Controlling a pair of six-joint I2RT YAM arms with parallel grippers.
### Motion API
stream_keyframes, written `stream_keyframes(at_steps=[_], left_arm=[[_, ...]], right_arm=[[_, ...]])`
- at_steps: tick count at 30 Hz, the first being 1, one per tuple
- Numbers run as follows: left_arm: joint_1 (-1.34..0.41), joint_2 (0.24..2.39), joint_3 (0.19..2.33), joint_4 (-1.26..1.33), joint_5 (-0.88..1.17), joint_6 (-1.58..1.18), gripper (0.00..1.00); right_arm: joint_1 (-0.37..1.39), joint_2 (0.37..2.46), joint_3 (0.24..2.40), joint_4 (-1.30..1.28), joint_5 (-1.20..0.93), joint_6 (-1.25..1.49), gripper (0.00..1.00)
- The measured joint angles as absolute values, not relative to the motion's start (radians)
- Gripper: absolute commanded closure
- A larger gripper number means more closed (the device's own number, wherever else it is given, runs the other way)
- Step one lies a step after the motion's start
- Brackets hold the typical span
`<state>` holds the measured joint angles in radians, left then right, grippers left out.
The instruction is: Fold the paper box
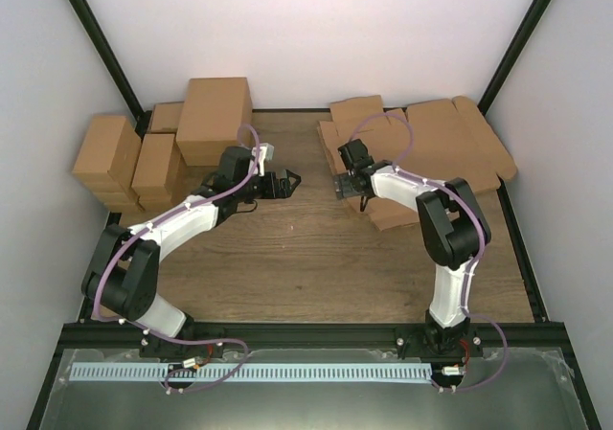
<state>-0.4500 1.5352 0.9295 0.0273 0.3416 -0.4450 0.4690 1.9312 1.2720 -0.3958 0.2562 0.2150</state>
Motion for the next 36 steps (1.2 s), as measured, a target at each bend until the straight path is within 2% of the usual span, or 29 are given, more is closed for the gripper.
stream_keyframes(at_steps=[9,14,21,27,32,36], left_arm=[[-0.450,1.535,0.929,0.028,0.342,-0.446,0.01],[-0.450,1.535,0.929,0.028,0.342,-0.445,0.01],[-0.450,1.535,0.929,0.028,0.343,-0.445,0.01],[-0.450,1.535,0.929,0.028,0.345,-0.445,0.01],[-0.450,1.535,0.929,0.028,0.345,-0.445,0.01],[-0.450,1.535,0.929,0.026,0.344,-0.445,0.01]], right_arm=[[0.470,1.885,1.266,-0.398,0.307,0.228,0.43],[0.481,1.876,1.266,-0.402,0.371,0.237,0.50],[0.481,1.881,1.265,-0.476,0.501,0.271,0.53],[0.483,1.888,1.252,-0.473,0.453,0.271,0.65],[0.481,1.888,1.242,-0.467,0.369,0.260,0.86],[0.481,1.887,1.242,-0.464,0.338,0.242,0.90]])
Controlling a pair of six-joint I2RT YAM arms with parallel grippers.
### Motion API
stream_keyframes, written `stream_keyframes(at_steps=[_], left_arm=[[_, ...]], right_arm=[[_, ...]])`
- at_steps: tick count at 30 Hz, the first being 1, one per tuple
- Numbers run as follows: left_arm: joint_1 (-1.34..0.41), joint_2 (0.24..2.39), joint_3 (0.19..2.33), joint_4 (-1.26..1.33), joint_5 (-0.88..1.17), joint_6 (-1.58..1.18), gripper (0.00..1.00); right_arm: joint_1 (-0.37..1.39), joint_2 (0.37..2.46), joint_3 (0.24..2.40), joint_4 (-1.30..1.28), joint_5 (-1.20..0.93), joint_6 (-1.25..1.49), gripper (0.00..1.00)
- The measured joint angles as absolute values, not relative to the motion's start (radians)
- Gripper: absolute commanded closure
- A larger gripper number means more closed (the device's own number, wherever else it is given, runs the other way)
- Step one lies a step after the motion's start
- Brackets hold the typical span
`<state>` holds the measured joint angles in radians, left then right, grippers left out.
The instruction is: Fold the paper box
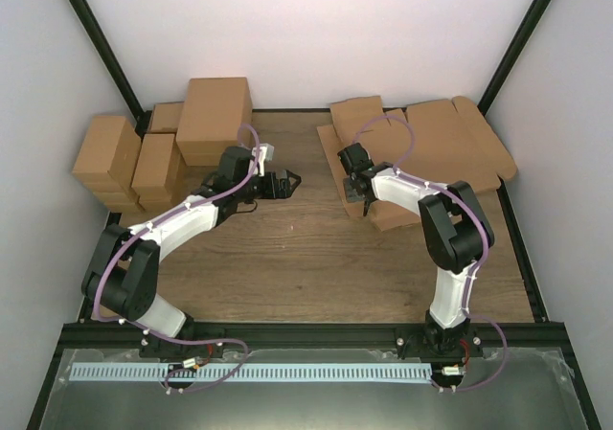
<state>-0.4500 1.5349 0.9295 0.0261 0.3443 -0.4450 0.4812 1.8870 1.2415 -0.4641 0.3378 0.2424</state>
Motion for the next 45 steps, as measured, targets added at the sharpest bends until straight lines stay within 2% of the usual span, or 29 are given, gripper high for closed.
stream_keyframes(at_steps=[5,16,22,27,29,30,33,35,37,45], left_arm=[[-0.450,1.531,0.929,0.016,0.345,-0.446,0.01],[-0.450,1.395,0.931,-0.050,0.345,-0.451,0.00],[-0.450,1.266,0.934,-0.146,0.330,-0.473,0.00],[-0.450,1.104,0.916,-0.246,0.271,-0.512,0.00],[-0.449,1.044,0.897,-0.306,0.227,-0.527,0.00],[-0.448,1.016,0.886,-0.338,0.205,-0.535,0.00],[-0.447,0.939,0.850,-0.429,0.142,-0.557,0.00],[-0.446,0.890,0.828,-0.480,0.110,-0.577,0.00],[-0.446,0.848,0.804,-0.517,0.090,-0.607,0.00],[-0.446,0.831,0.603,-0.509,0.147,-0.789,0.00]], right_arm=[[0.483,1.858,1.242,-0.476,0.334,0.228,0.99],[0.530,1.661,1.348,-0.644,0.477,0.221,0.99],[0.679,1.613,1.597,-0.832,0.543,0.229,0.98],[0.834,1.545,1.669,-0.898,0.414,0.269,0.93],[0.873,1.517,1.613,-0.879,0.303,0.283,0.86],[0.883,1.502,1.558,-0.852,0.237,0.290,0.76],[0.887,1.482,1.344,-0.759,0.046,0.318,0.34],[0.887,1.475,1.217,-0.703,-0.043,0.341,0.23],[0.886,1.452,1.131,-0.672,-0.094,0.363,0.17],[0.859,1.345,1.115,-0.571,-0.086,0.372,0.17]])
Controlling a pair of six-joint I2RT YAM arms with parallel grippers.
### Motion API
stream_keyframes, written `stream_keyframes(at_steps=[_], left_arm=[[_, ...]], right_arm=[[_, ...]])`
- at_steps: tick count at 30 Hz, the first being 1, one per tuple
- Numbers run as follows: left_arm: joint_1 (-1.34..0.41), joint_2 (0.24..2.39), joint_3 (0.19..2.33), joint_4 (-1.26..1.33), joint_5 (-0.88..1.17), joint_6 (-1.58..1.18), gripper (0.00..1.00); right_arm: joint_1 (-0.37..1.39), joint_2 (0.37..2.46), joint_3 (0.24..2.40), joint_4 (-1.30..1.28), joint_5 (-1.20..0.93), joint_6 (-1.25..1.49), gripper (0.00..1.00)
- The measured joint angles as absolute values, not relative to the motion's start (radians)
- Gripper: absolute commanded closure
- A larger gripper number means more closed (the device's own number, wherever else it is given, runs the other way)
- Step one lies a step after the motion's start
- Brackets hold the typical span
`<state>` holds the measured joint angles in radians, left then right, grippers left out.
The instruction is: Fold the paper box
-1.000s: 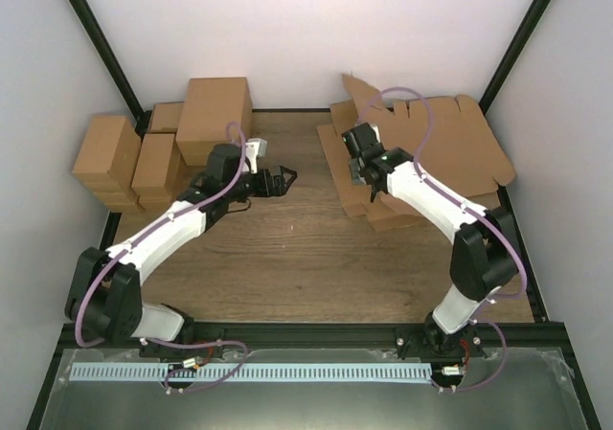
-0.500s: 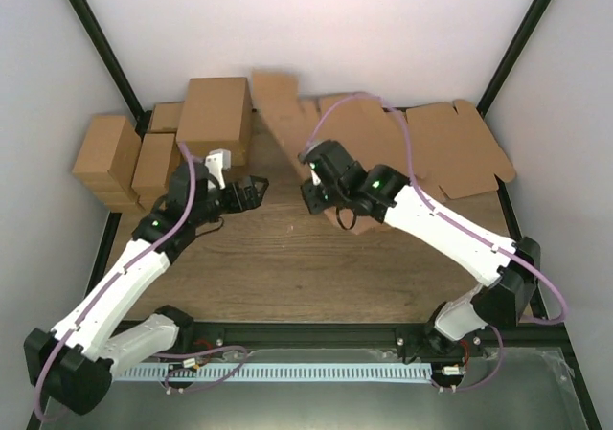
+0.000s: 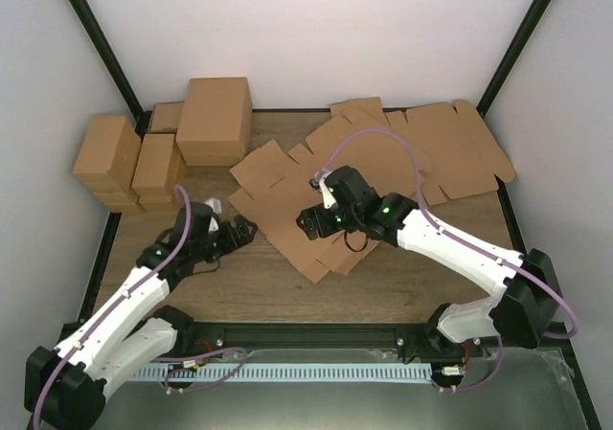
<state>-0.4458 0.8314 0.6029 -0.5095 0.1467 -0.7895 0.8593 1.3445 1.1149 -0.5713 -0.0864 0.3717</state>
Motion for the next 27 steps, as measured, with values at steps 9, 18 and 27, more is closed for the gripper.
stream_keyframes(at_steps=[9,18,27], left_arm=[[-0.445,0.839,0.395,-0.343,0.307,-0.956,0.00],[-0.445,0.896,0.394,-0.202,0.361,-0.964,0.00],[-0.446,0.883,0.374,-0.165,0.352,-0.963,0.00]], right_arm=[[0.662,1.288,0.896,-0.462,-0.157,0.414,0.15],[0.645,1.214,0.867,-0.538,-0.144,0.548,0.14],[0.645,1.048,0.781,-0.617,-0.107,0.751,0.15]])
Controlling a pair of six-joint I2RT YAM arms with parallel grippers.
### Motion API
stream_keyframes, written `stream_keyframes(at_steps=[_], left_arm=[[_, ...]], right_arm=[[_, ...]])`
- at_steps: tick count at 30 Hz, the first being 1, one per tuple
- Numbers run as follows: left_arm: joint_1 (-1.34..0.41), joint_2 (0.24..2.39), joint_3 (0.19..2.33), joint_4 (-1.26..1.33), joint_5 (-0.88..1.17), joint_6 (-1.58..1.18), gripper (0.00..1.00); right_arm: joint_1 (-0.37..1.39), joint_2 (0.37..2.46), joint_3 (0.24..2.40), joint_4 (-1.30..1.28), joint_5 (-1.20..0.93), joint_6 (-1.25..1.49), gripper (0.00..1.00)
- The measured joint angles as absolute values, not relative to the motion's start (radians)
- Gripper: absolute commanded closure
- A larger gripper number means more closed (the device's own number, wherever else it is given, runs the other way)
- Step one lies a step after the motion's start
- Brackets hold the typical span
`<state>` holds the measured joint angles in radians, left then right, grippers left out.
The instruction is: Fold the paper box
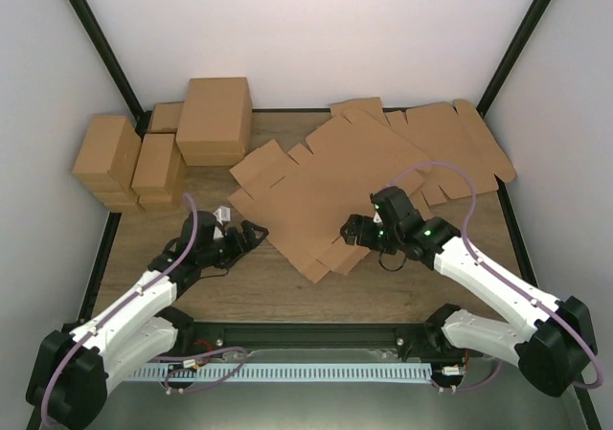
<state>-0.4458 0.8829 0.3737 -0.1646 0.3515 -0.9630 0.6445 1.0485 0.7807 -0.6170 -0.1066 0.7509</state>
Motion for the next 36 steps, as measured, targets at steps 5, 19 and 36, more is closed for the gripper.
stream_keyframes(at_steps=[5,19,36], left_arm=[[-0.446,0.882,0.392,-0.189,0.340,-0.937,0.00],[-0.446,0.848,0.424,-0.224,0.330,-0.903,0.00],[-0.446,0.871,0.329,-0.130,0.381,-0.963,0.00]], right_arm=[[0.645,1.080,0.780,-0.637,-0.157,0.828,0.18],[0.645,1.132,0.715,-0.688,-0.197,0.989,0.21],[0.645,1.111,0.604,-0.512,-0.343,1.203,0.91]])
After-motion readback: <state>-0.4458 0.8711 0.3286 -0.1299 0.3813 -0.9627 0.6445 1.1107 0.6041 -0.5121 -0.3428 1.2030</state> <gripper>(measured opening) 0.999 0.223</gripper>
